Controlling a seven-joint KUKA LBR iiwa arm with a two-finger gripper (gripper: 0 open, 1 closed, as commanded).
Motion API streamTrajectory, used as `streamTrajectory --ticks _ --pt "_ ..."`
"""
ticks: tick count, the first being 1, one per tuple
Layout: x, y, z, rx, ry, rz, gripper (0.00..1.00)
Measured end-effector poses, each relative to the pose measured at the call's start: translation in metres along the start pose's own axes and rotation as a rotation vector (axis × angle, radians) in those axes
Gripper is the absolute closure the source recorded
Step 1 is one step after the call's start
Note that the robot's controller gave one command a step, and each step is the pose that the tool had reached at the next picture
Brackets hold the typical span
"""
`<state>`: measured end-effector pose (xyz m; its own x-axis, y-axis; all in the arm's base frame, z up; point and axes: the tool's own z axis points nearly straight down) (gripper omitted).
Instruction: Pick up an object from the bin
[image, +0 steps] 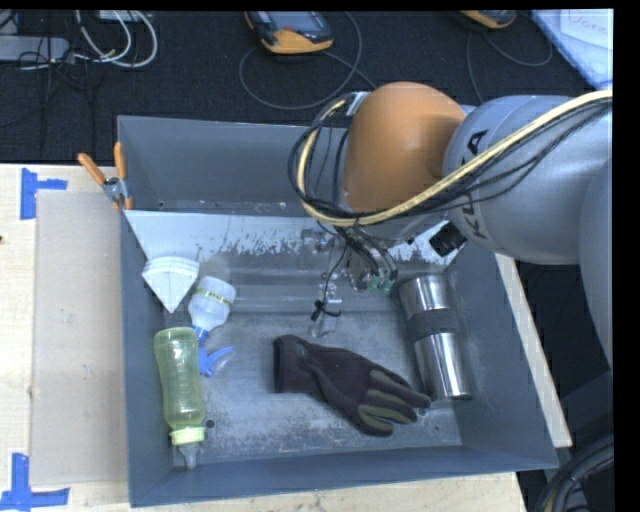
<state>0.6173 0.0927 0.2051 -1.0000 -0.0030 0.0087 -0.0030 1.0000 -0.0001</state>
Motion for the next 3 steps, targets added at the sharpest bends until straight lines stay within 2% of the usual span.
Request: streamTrajectory --ticks 1,2,3 --pt "-0.001 0.000 -0.005 -0.001 -0.008 0.001 0.00" --pt "0.020 -0.011 0.021 -0.001 -0.014 -0.098 0.00" --pt "0.032 -0.001 0.079 0.001 -0.008 -0.412 0.00"
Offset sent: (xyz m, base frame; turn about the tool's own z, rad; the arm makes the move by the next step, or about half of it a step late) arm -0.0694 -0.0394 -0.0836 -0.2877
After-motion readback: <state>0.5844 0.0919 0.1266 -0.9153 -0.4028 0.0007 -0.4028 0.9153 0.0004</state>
